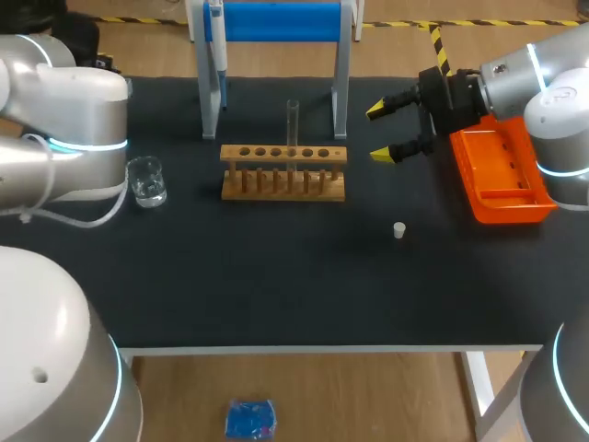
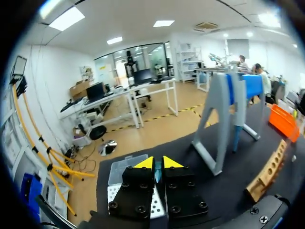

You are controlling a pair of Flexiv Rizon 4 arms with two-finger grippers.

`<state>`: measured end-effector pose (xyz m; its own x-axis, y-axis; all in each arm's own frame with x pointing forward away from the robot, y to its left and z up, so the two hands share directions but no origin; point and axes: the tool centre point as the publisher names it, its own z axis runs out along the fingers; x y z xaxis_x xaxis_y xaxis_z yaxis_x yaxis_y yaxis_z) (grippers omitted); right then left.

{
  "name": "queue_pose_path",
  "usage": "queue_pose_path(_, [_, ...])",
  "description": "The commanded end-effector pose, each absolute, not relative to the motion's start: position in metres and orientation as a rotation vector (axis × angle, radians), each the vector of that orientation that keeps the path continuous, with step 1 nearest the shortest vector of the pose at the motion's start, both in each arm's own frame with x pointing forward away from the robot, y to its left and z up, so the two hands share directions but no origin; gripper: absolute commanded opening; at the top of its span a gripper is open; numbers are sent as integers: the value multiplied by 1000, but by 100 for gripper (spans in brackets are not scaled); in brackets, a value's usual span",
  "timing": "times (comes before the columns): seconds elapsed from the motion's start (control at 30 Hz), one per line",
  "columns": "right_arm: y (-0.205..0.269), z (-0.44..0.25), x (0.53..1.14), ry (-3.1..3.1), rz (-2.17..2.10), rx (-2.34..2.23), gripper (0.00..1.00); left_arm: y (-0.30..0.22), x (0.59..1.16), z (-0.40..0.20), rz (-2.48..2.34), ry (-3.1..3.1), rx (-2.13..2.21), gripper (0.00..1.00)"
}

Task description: Invert the test tube, pick up the pipette, mount the tip to pipette, aspirate from beaker and dispense into the tube, eject the tip, return the pipette, and cap with the stopper.

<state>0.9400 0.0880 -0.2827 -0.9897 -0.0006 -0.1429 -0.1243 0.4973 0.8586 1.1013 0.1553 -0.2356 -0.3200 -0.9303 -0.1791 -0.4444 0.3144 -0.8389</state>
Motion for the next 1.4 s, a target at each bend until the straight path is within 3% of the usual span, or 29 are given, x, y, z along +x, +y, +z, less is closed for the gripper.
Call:
queue_pose_path(0.03, [88, -282, 939, 2611, 1510, -110, 100, 146, 1040, -195, -967, 2135, -1101, 0])
queue_pose_path(0.63, [88, -282, 939, 2611, 1510, -110, 100, 7, 914, -157, -1241, 2564, -375, 0])
queue_pose_path(1.33, [88, -282, 939, 2611, 1510, -110, 100, 7, 914, -157, -1241, 2564, -375, 0])
queue_pose_path(1.4, [88, -282, 939, 2611, 1510, -110, 100, -11, 918, -151, -1236, 2626, -316, 0])
